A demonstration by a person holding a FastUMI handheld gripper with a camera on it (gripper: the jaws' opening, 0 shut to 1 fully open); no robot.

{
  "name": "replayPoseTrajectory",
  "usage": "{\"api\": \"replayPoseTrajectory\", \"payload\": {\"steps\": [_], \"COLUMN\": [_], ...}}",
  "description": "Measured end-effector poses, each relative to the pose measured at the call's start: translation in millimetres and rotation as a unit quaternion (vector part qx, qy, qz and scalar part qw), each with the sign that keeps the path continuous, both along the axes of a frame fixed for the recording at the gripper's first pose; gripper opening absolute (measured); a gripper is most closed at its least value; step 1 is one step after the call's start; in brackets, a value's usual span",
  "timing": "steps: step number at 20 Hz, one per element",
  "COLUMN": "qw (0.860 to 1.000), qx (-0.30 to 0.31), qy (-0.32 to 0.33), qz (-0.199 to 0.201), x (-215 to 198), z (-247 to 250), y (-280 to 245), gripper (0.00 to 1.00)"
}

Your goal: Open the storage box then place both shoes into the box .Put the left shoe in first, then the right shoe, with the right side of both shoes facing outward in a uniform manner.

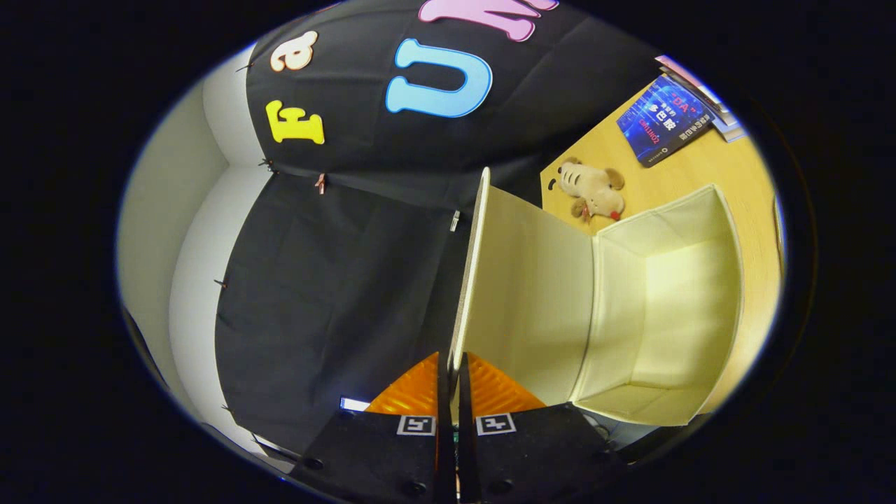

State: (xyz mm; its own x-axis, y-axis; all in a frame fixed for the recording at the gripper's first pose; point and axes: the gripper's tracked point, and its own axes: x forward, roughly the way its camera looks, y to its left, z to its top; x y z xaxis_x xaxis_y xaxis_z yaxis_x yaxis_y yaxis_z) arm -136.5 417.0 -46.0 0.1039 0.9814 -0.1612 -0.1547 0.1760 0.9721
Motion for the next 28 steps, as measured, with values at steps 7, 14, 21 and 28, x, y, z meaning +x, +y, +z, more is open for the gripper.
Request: {"api": "replayPoseTrajectory", "payload": {"steps": [7,14,21,28], "qw": [0.999,0.993,0.989,0.978], "qx": [-0.025,-0.066,-0.102,-0.154], "qy": [-0.02,-0.043,-0.037,-0.107], "qz": [0.033,0.084,0.103,0.09], "x": [-13,-37,-40,-20], "z": [-10,-49,-81,-91], "y": [80,144,177,129], "gripper": [0.08,0.08,0.08,0.66]}}
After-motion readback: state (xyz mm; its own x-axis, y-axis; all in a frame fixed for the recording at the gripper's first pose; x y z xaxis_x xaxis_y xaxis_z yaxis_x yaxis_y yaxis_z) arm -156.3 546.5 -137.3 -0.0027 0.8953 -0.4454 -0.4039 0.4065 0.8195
